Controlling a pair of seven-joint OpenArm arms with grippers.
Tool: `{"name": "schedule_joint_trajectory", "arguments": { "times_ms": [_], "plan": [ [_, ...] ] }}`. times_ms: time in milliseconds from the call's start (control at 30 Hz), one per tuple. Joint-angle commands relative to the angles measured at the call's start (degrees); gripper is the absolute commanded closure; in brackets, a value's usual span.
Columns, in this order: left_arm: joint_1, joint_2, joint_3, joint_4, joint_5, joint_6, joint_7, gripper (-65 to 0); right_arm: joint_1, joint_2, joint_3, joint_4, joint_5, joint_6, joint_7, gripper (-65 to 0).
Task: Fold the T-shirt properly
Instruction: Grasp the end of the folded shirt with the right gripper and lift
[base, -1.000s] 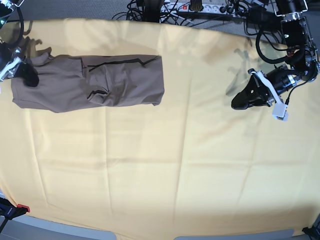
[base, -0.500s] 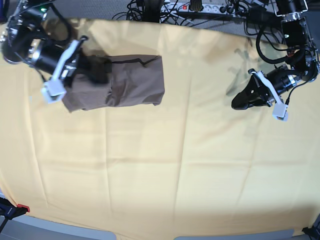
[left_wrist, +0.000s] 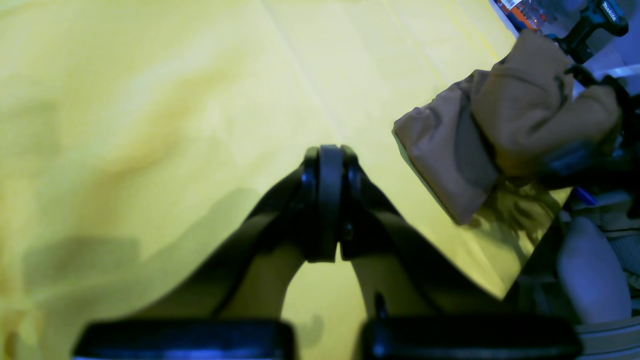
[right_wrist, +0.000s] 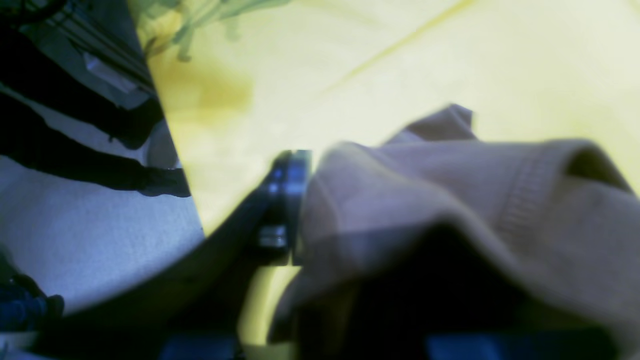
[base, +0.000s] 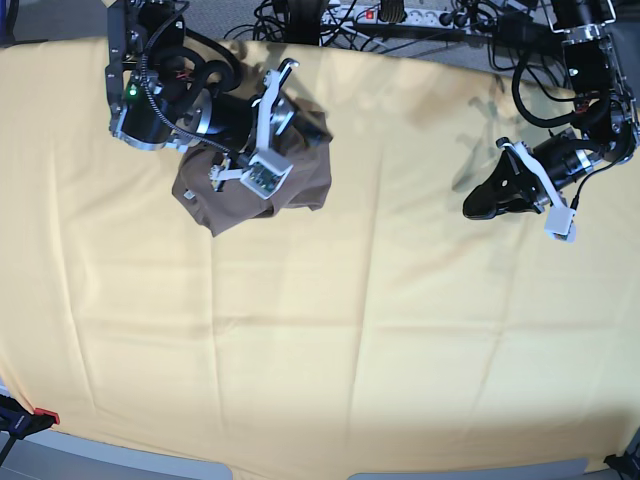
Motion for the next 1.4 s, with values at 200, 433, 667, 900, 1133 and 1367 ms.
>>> {"name": "schedule_joint_trajectory", "arguments": {
  "times_ms": [200, 433, 667, 900, 1133, 1367],
  "plan": [
    [-0.66, -0.96, -0.33, 0.94, -1.57, -0.47, -1.09, 0.0, 0.48, 0.09, -1.2, 0.92, 6.49, 0.1, 1.57, -43.9],
    [-0.68, -0.94, -0.33, 0.94, -1.57, -0.47, -1.11, 0.0, 1.27, 0.48, -5.97, 0.92, -1.29, 0.1, 0.9, -43.7],
    [-0.66, -0.9, -0.33, 0.94, -1.53, -0.47, -1.09, 0.0, 1.25, 3.98, -5.97, 1.16, -9.6, -0.26, 1.99, -43.7],
    [-0.66, -0.81, -0.33, 0.94, -1.2, -0.47, -1.09, 0.0, 0.63, 5.84, -5.95, 8.31, -10.88, -0.28, 1.79, -43.6],
    [-0.66, -0.79, -0.33, 0.94, -0.83, -0.47, -1.27, 0.0, -2.08, 5.79, -1.14, 13.4, -11.96, -0.31, 3.98, -43.6],
    [-0.48, -0.76, -0.33, 0.94, 0.39, -0.47, -1.53, 0.0, -4.0, 5.79, 12.07, 13.4, -11.69, -3.34, 7.04, -43.6]
  ]
}}
